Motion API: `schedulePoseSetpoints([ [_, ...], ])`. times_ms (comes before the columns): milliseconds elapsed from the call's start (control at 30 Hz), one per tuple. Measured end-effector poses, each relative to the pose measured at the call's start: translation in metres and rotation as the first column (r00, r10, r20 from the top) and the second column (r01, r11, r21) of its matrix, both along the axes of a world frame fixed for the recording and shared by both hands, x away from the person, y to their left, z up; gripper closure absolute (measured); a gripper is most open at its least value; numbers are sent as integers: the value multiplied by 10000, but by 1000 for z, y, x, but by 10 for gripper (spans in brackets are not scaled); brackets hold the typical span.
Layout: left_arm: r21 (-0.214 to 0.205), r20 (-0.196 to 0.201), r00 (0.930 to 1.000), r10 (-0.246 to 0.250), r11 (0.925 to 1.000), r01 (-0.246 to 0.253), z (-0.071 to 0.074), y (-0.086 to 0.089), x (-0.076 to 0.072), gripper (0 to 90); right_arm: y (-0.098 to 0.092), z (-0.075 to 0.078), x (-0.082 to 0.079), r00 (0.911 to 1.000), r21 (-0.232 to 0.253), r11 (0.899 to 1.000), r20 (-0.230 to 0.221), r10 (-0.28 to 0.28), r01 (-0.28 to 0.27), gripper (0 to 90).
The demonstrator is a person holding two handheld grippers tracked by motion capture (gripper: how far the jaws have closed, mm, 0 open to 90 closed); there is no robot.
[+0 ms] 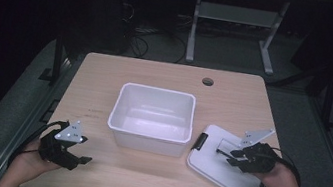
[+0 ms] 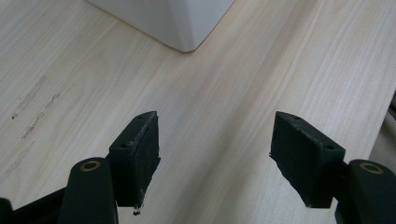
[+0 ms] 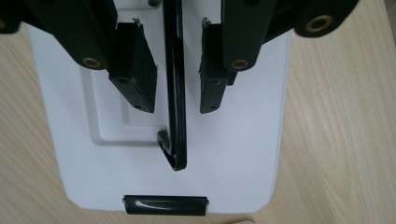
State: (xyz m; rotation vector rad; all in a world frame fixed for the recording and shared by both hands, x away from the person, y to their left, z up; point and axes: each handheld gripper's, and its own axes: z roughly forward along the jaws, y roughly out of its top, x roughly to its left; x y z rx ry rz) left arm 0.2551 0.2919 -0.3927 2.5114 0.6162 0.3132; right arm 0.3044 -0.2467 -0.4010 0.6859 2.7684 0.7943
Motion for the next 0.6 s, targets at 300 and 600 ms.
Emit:
schedulePoseSetpoints([
  [300, -142, 63, 10000, 66, 9999, -65, -3, 2, -2, 313, -3, -8, 6, 9997, -132, 9999, -261, -30, 27, 727],
  [600, -35, 38, 10000, 53, 10000, -53, -4, -1, 0, 313, -6, -10, 10, 9996, 44, 9999, -258, 115, -114, 810],
])
